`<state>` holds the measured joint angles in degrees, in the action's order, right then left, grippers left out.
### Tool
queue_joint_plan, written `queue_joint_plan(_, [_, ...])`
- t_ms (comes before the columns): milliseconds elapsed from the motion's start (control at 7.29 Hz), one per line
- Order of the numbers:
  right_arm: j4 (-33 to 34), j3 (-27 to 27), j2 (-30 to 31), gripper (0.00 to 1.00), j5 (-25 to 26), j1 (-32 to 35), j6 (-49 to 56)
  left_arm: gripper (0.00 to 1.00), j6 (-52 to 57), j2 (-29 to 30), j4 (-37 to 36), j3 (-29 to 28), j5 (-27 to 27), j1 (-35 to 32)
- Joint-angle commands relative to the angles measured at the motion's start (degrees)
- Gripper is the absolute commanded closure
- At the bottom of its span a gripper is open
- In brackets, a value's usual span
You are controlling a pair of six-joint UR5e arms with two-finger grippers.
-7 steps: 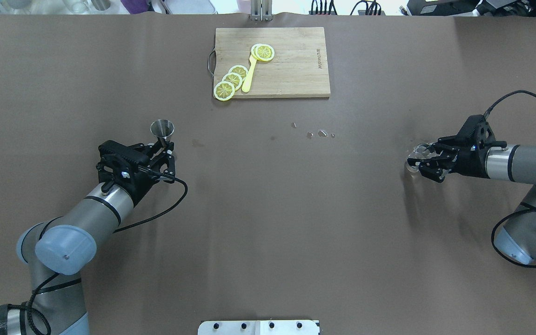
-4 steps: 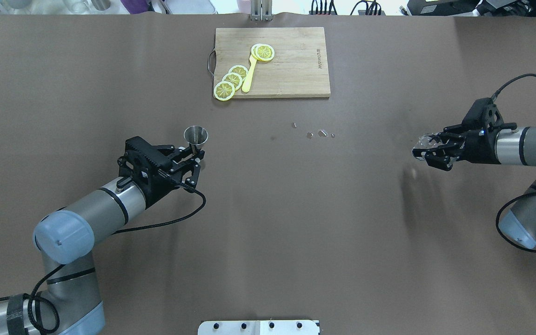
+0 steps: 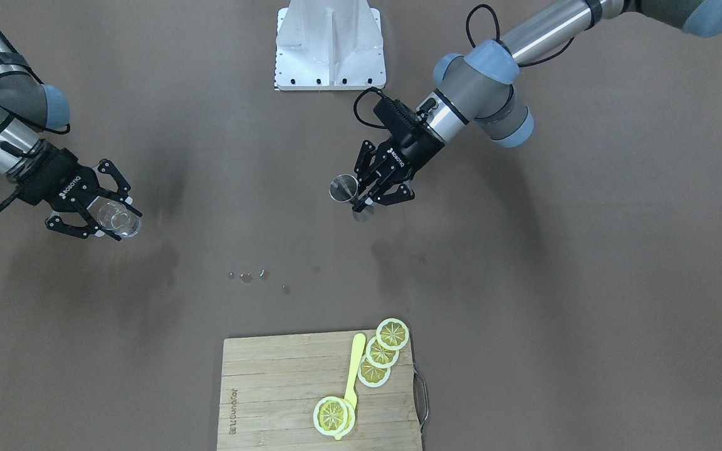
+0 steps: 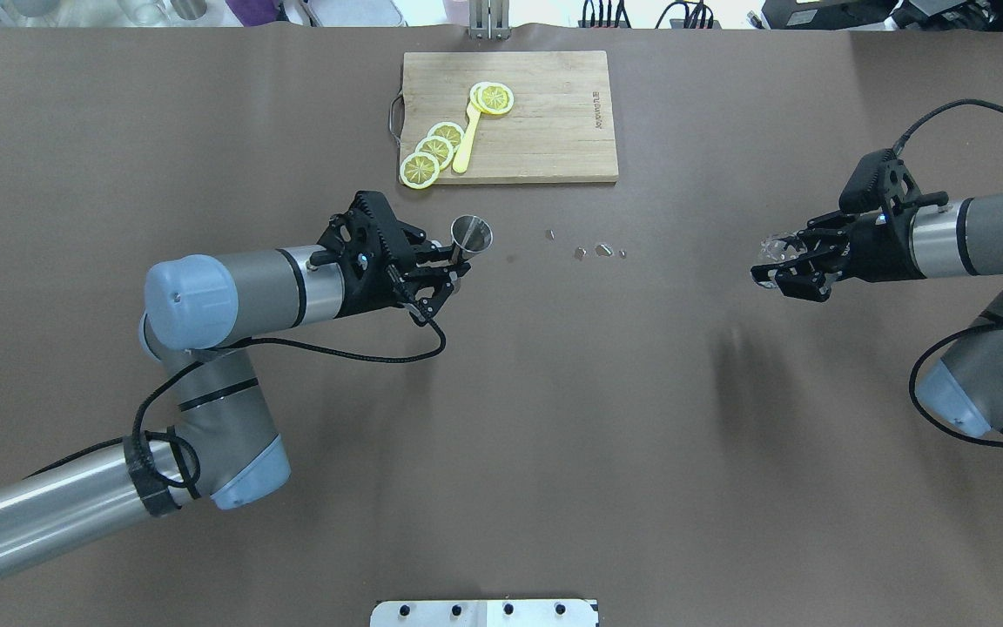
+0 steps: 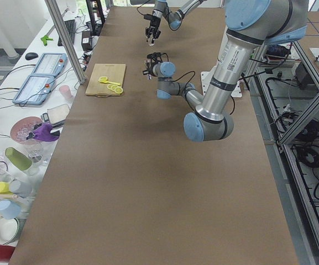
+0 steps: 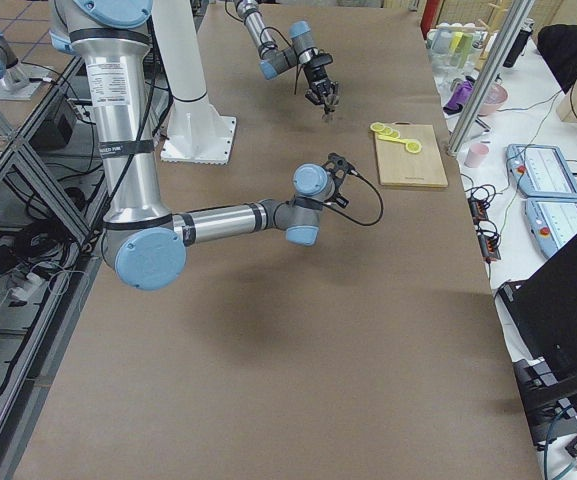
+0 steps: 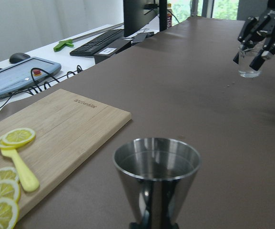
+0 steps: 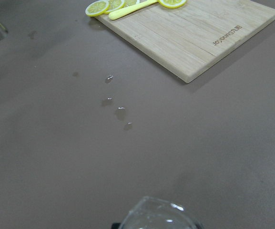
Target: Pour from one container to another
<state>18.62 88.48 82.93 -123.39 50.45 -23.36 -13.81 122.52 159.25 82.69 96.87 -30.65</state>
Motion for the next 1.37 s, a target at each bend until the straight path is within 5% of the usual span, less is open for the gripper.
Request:
queue_joint_plan(0, [0.28, 0.38, -0.14, 1.00, -1.85, 0.88, 2.96, 1.00, 2.39, 6.03, 0.97, -7.25, 7.00, -0.82])
queue_joint_plan(137, [0.97, 1.25, -0.40, 1.00, -1.94, 0.53, 3.93, 1.00, 2.39, 8.06, 2.28, -9.80, 7.19, -0.82])
queue_joint_plan(549, [23.31, 12.21, -5.56, 1.00, -1.07, -1.57, 8.86, 1.00, 2.91, 12.45, 2.91, -14.37, 6.84, -0.47])
queue_joint_plan(960, [29.69, 15.13, -7.08, 1.00, 0.87, -3.68, 12.29, 1.00, 3.44, 16.95, 2.91, -17.81, 6.41, 1.99])
queue_joint_plan(1235, [41.52, 20.91, -7.69, 1.00, 0.87, -3.87, 21.88, 1.00, 3.44, 17.66, 3.00, -18.53, 6.32, 3.39])
